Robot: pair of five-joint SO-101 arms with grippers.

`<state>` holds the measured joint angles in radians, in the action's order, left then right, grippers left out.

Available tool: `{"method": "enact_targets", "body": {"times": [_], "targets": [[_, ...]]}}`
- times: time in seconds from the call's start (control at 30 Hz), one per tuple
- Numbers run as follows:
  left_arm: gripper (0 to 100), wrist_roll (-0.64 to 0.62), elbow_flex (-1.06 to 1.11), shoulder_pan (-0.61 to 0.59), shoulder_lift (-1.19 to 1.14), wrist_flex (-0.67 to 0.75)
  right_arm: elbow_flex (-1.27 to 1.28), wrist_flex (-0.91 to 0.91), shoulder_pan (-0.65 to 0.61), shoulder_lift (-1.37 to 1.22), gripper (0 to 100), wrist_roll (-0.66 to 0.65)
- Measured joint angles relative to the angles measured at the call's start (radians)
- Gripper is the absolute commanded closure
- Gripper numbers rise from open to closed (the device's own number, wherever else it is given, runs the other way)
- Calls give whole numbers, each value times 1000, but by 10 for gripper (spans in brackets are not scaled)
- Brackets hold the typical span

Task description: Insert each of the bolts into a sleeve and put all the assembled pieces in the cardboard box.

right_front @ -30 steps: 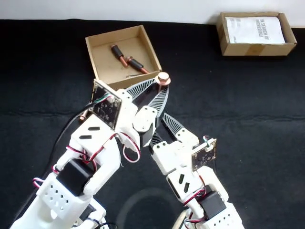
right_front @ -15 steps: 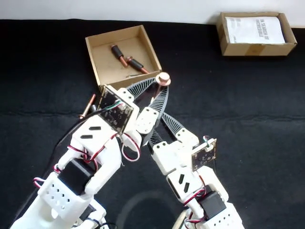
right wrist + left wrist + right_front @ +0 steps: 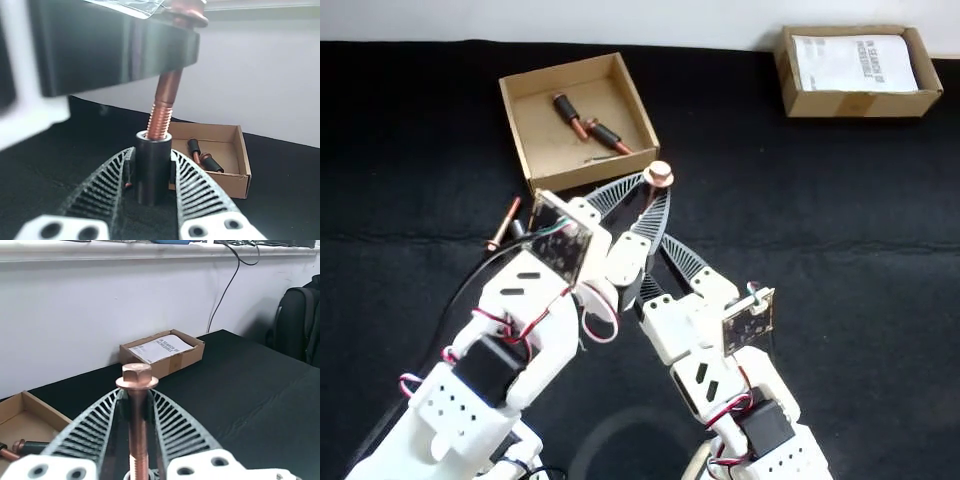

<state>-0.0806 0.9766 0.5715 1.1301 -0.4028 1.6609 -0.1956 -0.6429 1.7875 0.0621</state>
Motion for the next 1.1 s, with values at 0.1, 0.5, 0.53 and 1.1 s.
{"method": "enact_targets", "body": {"times": [0.1,0.5,0.53,1.1], "targets": [[992,-3,37,0,28,0,0,0,12,0,991,0],[799,-5,63,-40,68,-184,0,0,43,2,991,0],[796,-5,43,-40,69,-229,0,0,43,2,991,0],[997,23,-345,-41,133,-921,0,2,175,2,991,-2]]}}
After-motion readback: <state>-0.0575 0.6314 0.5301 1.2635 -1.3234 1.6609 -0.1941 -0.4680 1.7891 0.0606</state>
